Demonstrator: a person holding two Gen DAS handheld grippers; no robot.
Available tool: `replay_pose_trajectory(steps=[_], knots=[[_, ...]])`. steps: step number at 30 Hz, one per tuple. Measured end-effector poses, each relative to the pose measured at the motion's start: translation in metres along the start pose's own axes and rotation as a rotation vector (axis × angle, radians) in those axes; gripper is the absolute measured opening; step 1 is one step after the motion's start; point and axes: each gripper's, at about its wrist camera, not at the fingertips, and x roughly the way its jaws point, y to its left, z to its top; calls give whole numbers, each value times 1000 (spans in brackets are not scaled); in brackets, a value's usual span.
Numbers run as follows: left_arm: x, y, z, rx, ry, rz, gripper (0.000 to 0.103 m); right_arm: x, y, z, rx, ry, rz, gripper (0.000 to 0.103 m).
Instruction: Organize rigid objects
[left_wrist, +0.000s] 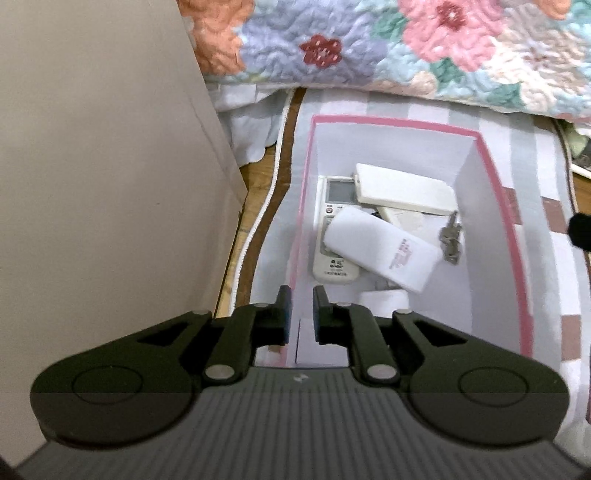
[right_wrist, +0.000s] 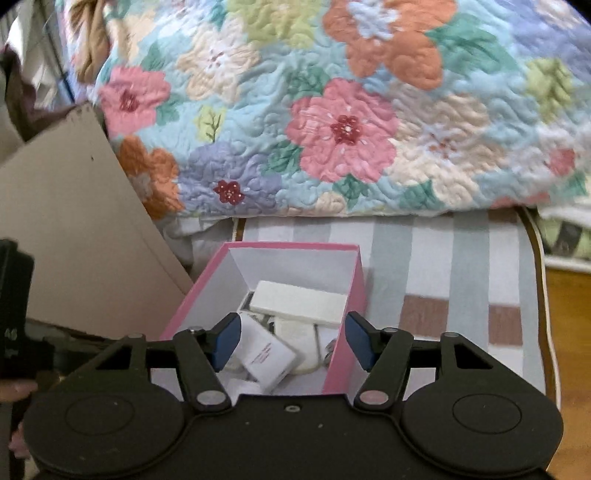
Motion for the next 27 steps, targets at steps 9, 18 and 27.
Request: replay_pose_trajectory(steps=[9,18,27], knots=[[-67,-10,-14,46,-45,-5,59,-56,3,-8,49,-5,-22,68],[-118,-26,-37,94,-109,-11,95,-94,9,-24,27,47,-83,77],[-129,-33,-48,95,-89,-19,97,-105,9,-40,67,74,-215,91]])
